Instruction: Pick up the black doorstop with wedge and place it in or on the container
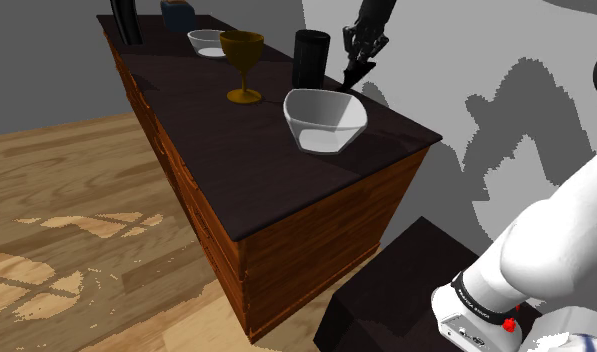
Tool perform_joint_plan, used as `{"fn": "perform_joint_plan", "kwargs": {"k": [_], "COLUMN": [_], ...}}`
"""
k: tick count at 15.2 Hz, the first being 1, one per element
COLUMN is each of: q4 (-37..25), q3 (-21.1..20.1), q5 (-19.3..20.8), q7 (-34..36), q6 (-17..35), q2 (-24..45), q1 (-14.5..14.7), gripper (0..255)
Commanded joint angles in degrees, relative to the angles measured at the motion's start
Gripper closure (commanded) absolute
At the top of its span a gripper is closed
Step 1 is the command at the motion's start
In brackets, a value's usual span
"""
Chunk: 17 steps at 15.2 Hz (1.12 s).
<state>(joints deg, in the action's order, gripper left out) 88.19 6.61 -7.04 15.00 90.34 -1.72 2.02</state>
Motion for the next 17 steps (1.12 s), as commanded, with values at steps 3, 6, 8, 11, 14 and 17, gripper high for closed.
{"fn": "perform_joint_plan", "kwargs": {"k": [3, 6, 8, 11, 14, 17], "q4": [4.74, 6.77, 7.76, 10.16, 13.09, 15.86], "q3": [-2.93, -5.27, -6.85, -7.61, -7.64, -7.67], "q5": [0.57, 0.74, 0.80, 0.79, 0.75, 0.70], "q7": [5.39, 9.48, 12.22, 13.31, 13.09, 12.87], "q6": [1.97, 2.95, 3.54, 5.39, 7.78, 10.13], "q2": [-3.43, -4.95, -5.66, -6.33, -6.86, -7.27], "q1": [2.55, 4.39, 5.59, 6.12, 6.13, 6.15], "gripper": [255, 255, 255, 255, 255, 255]}}
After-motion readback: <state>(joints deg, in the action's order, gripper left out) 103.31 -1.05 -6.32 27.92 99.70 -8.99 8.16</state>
